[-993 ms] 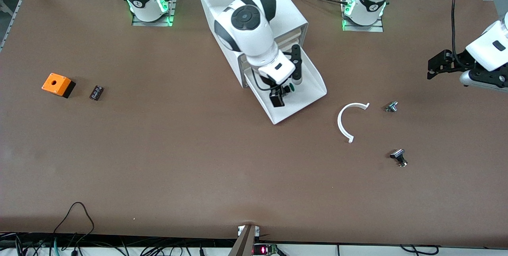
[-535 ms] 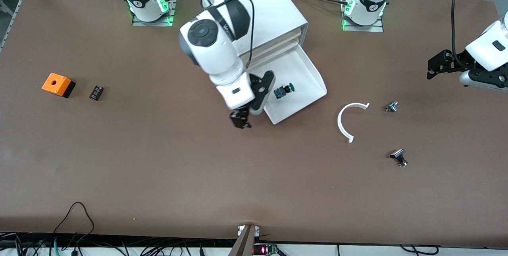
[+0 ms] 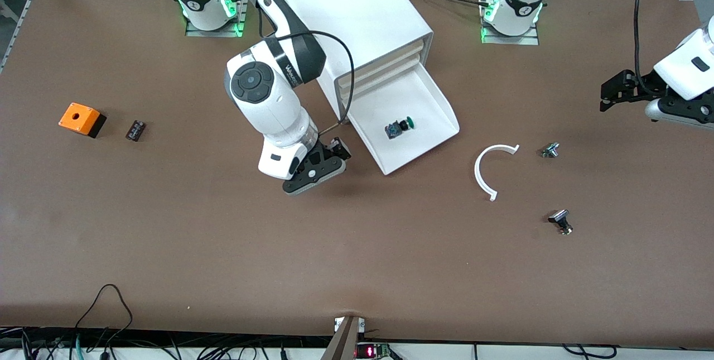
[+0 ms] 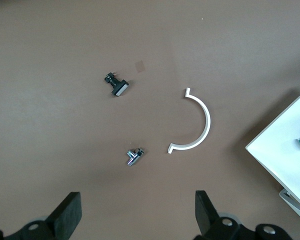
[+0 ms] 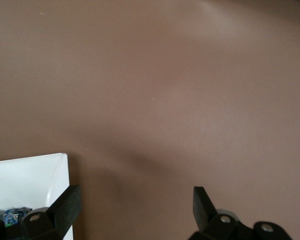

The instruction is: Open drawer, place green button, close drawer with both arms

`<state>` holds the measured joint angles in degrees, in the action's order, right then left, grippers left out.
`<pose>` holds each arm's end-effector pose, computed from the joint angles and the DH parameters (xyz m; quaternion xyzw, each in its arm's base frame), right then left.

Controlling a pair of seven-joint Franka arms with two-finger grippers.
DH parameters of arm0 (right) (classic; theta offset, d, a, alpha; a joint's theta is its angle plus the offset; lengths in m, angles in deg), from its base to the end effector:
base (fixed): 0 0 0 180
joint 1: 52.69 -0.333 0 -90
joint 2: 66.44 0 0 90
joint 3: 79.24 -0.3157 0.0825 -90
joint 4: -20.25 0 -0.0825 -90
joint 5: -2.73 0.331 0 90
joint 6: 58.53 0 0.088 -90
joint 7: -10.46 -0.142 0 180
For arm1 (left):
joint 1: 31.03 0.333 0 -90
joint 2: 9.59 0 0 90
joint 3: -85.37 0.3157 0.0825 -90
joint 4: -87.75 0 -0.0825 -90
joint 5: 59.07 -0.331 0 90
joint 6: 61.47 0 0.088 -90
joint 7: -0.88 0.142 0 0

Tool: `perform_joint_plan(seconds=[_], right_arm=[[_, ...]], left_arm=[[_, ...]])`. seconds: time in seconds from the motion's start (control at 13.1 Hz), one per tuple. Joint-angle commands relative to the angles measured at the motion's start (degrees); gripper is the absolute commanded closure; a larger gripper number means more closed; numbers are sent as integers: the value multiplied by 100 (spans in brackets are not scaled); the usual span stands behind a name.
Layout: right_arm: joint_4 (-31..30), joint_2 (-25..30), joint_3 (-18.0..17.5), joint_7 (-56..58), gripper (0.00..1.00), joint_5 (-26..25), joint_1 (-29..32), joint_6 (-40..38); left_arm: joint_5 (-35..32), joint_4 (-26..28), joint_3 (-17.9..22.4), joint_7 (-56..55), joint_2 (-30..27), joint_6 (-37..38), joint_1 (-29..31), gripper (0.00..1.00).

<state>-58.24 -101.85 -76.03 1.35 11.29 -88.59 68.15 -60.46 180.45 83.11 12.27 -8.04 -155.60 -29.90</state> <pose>0.5827 0.3947 0.3656 -0.9774 -0.1727 -0.0869 0.0856 0.5149 -0.0066 0.5620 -0.9939 0.1099 0.0021 0.0114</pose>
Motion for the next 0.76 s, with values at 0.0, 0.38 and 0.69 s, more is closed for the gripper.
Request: perform_joint_plan(seconds=[0.0,0.38,0.69], right_arm=[[-491,254,231,-731,0,-12,13,-544],[-518,429,1188,-944,0,-21,21,-1828],[-492,1035,1612,-866,0,5,554,-2262]], left_arm=[[-36,-51,-3,-75,3,9,-24,0],[-36,-51,-3,-75,3,9,-33,0],[-36,-51,-11,-75,3,9,-33,0]])
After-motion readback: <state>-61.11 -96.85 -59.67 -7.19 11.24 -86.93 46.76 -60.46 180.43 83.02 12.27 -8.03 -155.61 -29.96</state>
